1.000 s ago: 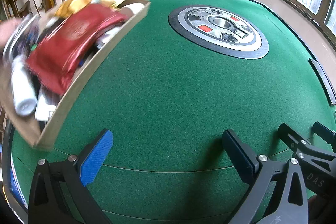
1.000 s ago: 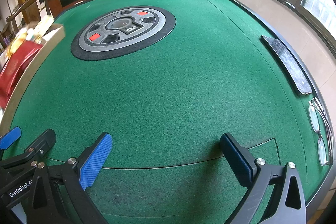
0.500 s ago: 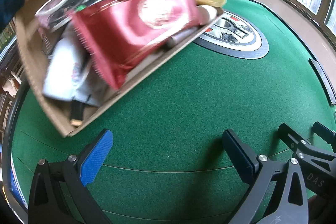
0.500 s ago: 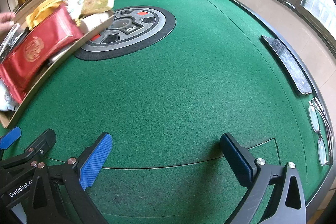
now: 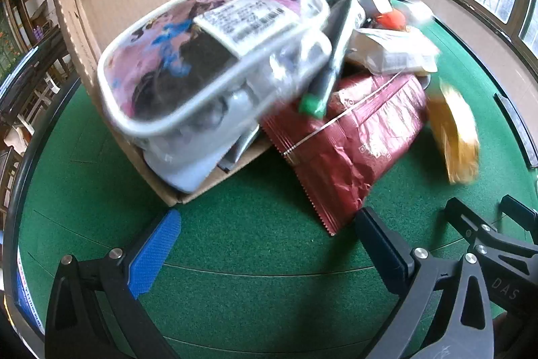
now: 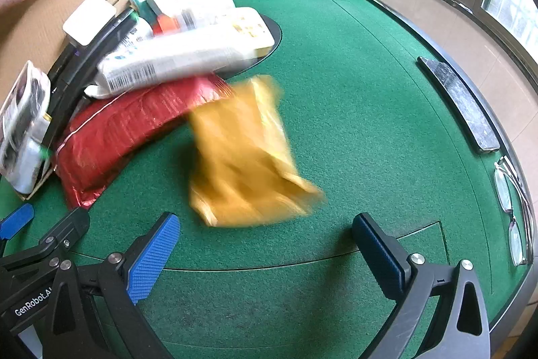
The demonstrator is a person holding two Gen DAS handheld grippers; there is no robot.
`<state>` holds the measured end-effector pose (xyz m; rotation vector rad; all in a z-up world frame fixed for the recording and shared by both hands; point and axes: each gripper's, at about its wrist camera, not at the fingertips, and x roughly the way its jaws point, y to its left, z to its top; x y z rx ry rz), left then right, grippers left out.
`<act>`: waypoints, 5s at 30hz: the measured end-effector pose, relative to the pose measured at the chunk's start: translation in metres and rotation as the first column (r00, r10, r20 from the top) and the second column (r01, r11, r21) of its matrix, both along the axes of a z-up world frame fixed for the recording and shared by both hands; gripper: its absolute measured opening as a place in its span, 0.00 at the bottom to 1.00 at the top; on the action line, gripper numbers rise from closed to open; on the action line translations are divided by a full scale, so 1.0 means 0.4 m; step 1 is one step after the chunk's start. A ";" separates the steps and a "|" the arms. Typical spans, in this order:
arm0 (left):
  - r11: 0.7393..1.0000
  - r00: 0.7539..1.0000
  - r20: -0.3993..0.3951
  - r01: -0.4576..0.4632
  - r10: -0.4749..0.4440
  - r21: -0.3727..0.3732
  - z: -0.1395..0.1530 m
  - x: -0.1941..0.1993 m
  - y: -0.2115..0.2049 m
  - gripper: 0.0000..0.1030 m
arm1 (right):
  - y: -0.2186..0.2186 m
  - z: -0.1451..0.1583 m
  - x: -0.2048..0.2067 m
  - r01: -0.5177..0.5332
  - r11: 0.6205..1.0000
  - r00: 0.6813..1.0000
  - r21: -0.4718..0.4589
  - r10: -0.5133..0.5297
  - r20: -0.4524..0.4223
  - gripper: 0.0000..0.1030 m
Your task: Organize objects
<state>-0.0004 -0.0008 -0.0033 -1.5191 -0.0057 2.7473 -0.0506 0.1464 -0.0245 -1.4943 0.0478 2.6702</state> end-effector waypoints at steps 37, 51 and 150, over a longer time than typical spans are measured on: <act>1.000 1.000 0.000 0.000 0.000 0.000 -0.023 -0.005 -0.005 1.00 | 0.003 -0.001 0.000 0.001 1.000 1.000 0.000 -0.001 -0.001 1.00; 1.000 1.000 0.000 0.000 0.000 0.000 -0.002 -0.022 -0.014 1.00 | 0.003 -0.002 0.000 0.000 1.000 1.000 0.000 0.000 -0.001 1.00; 0.914 0.957 -0.122 0.288 -0.264 0.285 0.233 0.055 -0.105 1.00 | 0.186 0.090 0.068 -0.217 0.911 0.955 -0.350 0.273 0.118 0.47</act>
